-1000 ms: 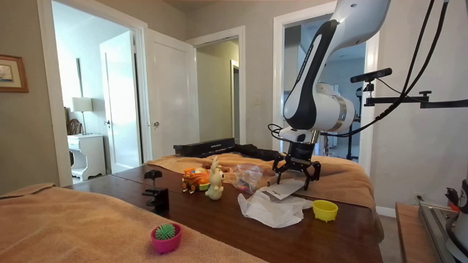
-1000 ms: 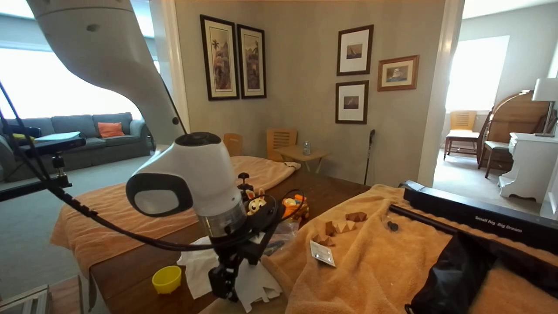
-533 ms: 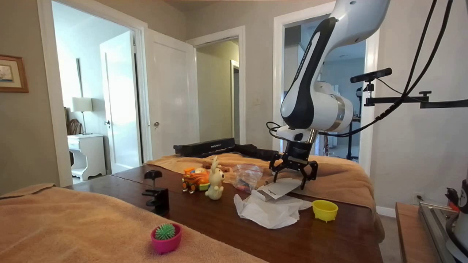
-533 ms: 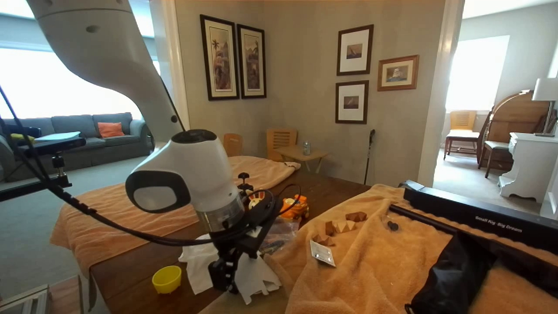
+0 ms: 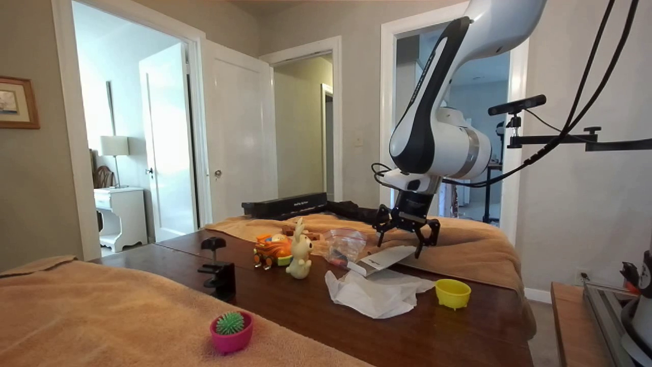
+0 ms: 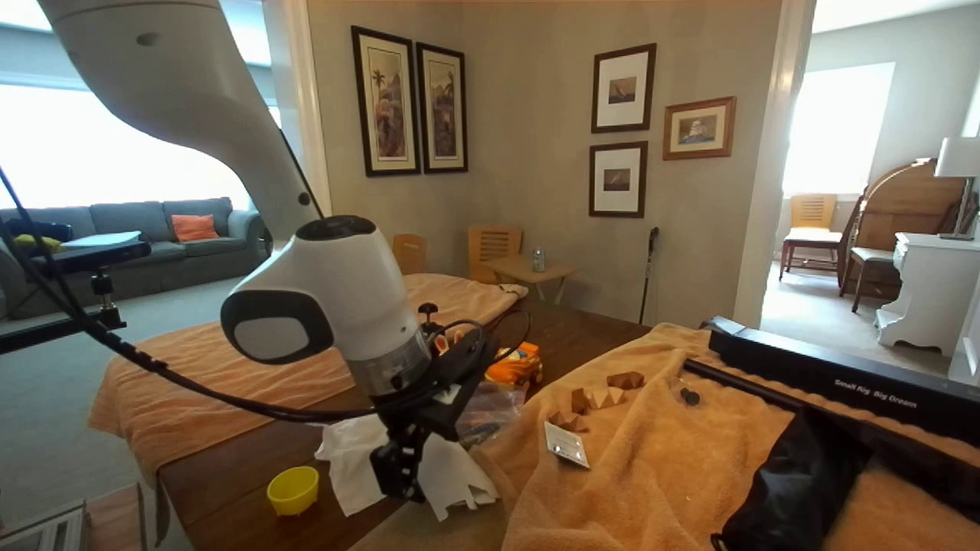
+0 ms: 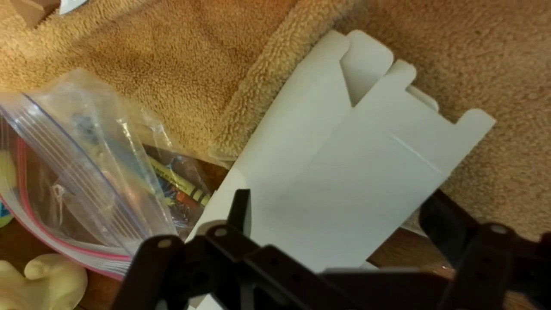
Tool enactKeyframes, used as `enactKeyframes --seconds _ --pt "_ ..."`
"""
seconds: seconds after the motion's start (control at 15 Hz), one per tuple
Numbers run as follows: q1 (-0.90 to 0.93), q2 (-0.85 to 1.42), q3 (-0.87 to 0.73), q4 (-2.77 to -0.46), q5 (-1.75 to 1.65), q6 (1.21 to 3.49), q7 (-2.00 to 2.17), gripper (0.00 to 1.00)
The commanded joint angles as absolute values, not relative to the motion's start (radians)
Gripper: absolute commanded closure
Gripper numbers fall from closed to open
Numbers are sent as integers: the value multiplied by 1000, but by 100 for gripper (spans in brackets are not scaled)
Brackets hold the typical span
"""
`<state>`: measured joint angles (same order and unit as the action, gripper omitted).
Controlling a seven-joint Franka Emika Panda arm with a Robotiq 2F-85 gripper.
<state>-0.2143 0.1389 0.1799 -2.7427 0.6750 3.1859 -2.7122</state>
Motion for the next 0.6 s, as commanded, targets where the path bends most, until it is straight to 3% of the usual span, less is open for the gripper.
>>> enactKeyframes --seconds 0.0,0.4,0.47,0.53 --pt "-234 112 204 -2743 728 3198 -2759 0" --pt "-244 117 196 -2743 716 3195 -2756 0" --pt "-245 117 196 -2743 715 3194 -2756 10" --pt "-246 118 195 -2743 714 3193 -2756 27"
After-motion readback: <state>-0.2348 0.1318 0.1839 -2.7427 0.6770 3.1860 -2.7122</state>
